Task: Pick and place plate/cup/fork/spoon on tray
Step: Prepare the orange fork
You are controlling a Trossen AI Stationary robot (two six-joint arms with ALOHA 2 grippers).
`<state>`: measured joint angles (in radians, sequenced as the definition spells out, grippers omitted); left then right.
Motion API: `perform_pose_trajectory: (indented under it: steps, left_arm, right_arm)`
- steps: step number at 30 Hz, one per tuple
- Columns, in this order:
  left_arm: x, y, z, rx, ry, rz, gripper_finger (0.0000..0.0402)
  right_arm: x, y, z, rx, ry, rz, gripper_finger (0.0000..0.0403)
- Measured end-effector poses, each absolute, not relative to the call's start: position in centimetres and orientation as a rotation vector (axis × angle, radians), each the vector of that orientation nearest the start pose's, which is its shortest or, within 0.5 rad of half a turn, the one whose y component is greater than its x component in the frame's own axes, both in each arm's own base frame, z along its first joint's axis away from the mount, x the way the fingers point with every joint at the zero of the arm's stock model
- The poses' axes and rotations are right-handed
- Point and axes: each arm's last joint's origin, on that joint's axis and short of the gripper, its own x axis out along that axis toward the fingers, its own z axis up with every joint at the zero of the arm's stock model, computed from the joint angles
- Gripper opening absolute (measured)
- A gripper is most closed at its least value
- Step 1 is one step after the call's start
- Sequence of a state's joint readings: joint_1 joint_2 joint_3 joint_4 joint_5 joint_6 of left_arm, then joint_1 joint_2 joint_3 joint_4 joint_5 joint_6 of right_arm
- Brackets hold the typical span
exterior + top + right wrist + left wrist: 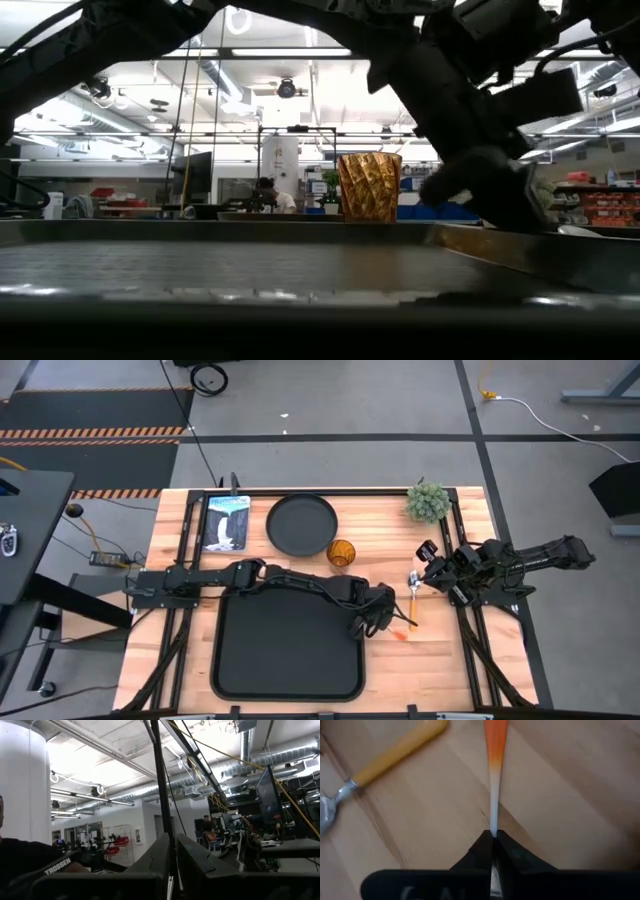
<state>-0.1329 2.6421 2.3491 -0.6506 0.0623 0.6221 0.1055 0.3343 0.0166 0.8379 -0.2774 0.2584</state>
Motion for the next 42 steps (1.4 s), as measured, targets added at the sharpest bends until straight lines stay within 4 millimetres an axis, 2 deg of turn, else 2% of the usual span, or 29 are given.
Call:
perform_pose_trajectory:
  steps: [6,9,14,19,25,28,32,34,39,42]
  left_arm:
    - [55.6,-7.6,17.6,0.641,0.742,-0.450,0.0015]
    - [55.7,-7.2,18.4,0.635,0.700,-0.443,0.0014]
    - [55.8,-6.4,18.0,0.604,0.709,-0.452,0.0015]
    - [55.4,-6.6,17.2,0.606,0.737,-0.522,0.0015]
    - [55.0,-8.5,17.2,0.734,0.708,-0.625,0.0015]
    - [54.8,-9.1,16.3,0.844,0.694,-0.724,0.0015]
    - [54.6,-9.2,14.3,1.010,0.689,-0.850,0.0015]
    - [54.4,-9.4,14.1,1.056,0.684,-0.886,0.0016]
    - [54.5,-9.7,14.1,1.095,0.662,-0.905,0.0020]
    - [54.5,-9.7,14.1,1.095,0.659,-0.904,0.0045]
  right_arm:
    - [10.3,1.9,21.9,0.187,-0.488,0.440,0.0041]
    - [10.2,1.9,22.1,0.177,-0.503,0.439,0.0041]
    - [10.1,1.9,22.3,0.172,-0.532,0.443,0.0041]
    - [10.0,1.9,22.3,0.167,-0.536,0.441,0.0041]
    - [10.1,1.9,22.3,0.164,-0.534,0.440,0.0041]
    - [10.1,1.9,22.3,0.164,-0.534,0.440,0.0041]
    - [10.1,1.9,22.3,0.164,-0.534,0.440,0.0041]
    - [10.1,1.9,22.3,0.164,-0.537,0.439,0.0041]
    - [10.1,1.9,22.3,0.165,-0.535,0.440,0.0041]
    - [10.1,1.9,22.3,0.165,-0.535,0.440,0.0041]
